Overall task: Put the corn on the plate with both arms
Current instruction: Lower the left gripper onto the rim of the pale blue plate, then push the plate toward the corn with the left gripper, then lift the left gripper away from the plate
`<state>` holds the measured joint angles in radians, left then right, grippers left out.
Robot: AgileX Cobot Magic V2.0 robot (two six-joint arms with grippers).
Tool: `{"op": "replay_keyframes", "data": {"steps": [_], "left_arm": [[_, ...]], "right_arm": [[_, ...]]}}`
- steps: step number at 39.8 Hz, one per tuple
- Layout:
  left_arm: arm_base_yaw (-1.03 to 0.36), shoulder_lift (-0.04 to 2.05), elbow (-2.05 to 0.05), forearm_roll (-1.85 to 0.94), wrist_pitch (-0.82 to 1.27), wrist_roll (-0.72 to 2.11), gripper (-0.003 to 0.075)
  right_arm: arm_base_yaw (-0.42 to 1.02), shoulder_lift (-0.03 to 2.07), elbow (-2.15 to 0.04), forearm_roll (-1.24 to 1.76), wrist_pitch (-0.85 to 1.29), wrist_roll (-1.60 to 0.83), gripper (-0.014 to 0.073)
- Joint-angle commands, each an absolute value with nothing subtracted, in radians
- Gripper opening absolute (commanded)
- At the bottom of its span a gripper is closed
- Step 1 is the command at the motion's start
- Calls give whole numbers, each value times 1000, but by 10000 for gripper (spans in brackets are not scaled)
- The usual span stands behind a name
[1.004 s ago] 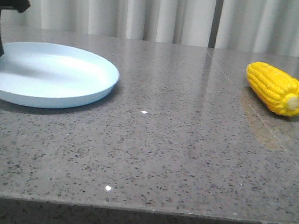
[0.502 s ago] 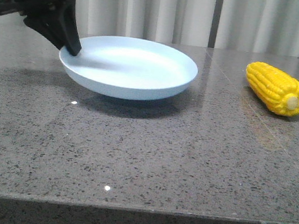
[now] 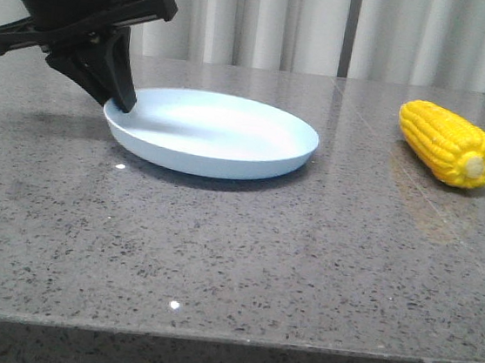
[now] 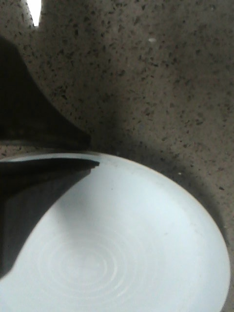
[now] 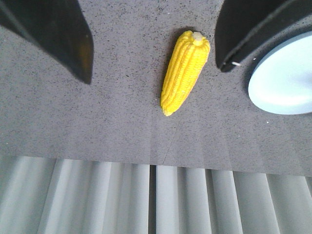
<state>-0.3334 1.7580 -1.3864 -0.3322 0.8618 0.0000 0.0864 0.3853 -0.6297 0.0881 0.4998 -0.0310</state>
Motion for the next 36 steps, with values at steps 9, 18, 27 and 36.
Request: {"op": "replay_keyframes", "data": {"steps": [9,18,27,36], "left_arm": [[-336,1654,-1418,-347,820,78,263],[-298,1478,-1377,-203,806,76,240],[-232,1274,-1204,-72,774,43,-20],[-209,1047,-1022,107,702,-76,-20]], "right_arm": [[81,398,-666,89,424,-38,547],[81,398,-666,89,424,-38,547],[81,398,-666,89,424,-38,547],[81,398,-666,89,424,-38,547]]}}
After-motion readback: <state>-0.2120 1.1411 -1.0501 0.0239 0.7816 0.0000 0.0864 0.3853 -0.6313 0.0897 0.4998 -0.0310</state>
